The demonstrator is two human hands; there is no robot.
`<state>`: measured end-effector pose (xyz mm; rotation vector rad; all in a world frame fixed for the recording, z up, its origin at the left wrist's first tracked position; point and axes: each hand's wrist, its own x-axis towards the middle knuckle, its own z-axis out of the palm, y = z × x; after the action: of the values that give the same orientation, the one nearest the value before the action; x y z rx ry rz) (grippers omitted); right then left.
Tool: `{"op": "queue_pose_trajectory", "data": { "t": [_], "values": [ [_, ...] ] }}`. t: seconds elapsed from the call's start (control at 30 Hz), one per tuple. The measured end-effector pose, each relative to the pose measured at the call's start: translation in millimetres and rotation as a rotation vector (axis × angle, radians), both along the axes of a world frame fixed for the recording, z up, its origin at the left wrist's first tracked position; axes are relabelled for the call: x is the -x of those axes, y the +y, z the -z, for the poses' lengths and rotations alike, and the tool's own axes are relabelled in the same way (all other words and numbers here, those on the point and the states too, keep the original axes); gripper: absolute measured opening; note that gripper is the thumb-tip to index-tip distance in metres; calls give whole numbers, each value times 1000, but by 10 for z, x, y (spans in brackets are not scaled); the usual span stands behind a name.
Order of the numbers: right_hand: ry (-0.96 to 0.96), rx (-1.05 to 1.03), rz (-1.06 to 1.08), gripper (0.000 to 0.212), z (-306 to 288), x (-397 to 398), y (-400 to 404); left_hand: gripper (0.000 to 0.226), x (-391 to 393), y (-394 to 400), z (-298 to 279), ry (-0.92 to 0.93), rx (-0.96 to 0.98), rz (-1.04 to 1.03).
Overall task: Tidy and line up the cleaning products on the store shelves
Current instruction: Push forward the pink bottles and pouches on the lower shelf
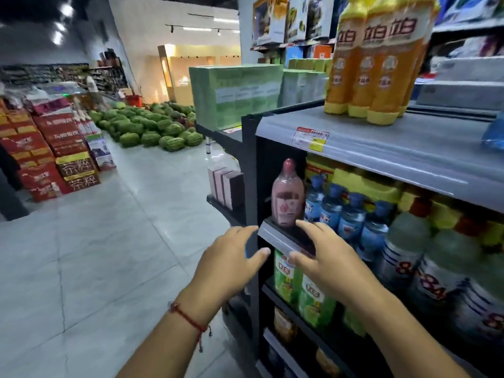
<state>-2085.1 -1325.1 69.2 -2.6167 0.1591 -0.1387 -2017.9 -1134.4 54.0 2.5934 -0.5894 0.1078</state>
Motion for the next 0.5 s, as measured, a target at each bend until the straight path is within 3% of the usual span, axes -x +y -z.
{"op": "queue_pose_trajectory", "data": {
  "t": [0.1,0.2,0.33,0.4,0.5],
  "values": [
    [38,-57,86,67,41,-352,-64,59,-373,-185,50,28,66,49],
    [30,-257,168,41,36,-738,-107,60,-733,-381,86,67,121,91],
    [-256,-446,212,70,167,-1333,-115,43,-1203,-640,162,113,202,72],
    [-217,-560,217,75,161,-1540,-132,69,-1415,-727,230,93,244,100],
    [-237,-515,234,82,239,-1743,-221,99,-1642,-883,270,124,259,224]
  ]
}}
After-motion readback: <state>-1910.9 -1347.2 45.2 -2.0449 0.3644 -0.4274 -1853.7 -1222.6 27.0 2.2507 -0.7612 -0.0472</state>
